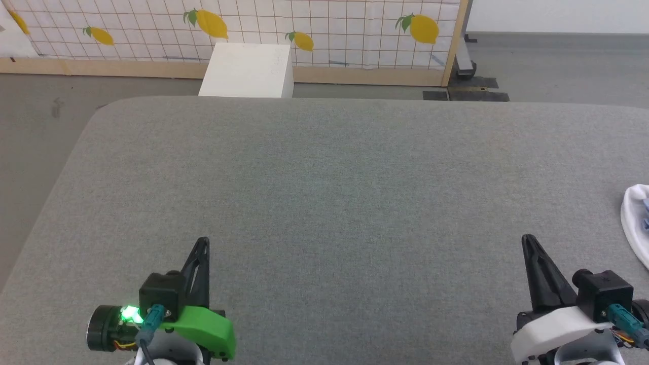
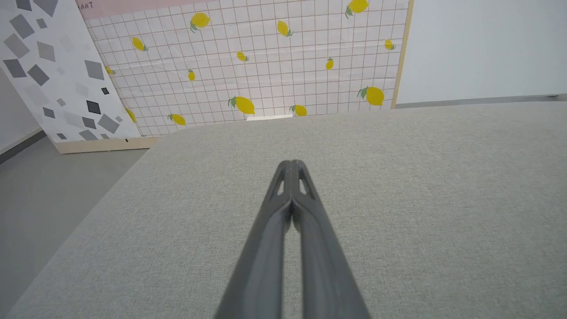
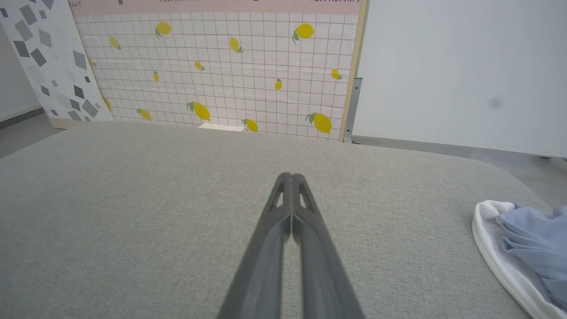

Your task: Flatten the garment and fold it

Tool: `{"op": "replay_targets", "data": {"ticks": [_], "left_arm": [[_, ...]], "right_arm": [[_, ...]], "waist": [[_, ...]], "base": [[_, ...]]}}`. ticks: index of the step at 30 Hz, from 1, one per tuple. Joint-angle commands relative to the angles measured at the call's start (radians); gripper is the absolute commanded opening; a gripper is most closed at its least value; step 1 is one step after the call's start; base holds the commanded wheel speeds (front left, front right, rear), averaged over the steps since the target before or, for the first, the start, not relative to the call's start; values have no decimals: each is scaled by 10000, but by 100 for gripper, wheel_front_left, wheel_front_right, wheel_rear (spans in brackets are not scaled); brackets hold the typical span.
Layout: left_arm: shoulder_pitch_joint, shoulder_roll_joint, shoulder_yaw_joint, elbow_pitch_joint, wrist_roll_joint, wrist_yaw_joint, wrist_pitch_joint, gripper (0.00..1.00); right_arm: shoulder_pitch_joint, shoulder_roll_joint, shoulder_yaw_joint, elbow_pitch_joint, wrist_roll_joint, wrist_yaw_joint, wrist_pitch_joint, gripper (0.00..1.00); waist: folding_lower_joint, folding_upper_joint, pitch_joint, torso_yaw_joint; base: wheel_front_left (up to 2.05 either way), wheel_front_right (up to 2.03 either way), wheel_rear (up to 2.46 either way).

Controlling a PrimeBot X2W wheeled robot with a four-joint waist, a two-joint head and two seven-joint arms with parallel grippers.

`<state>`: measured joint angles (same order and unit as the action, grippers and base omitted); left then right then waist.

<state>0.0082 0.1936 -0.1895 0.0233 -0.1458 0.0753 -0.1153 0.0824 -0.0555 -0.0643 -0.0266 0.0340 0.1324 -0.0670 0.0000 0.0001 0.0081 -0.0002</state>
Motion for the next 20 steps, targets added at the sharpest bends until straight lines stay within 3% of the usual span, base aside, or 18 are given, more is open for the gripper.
{"op": "replay_targets", "data": {"ticks": [1, 20], "left_arm": [[-42, -94, 113, -37, 153, -69, 56, 0], [-55, -516, 675, -99, 564, -284, 402, 0]], "right_arm": [[-174, 26, 47, 40, -91, -9, 54, 0], [-378, 34, 235, 111, -170, -11, 248, 0]], "waist": [[0, -1, -2, 0], [0, -1, -27, 1]], "base": [[0, 0, 0], [0, 0, 0]]}}
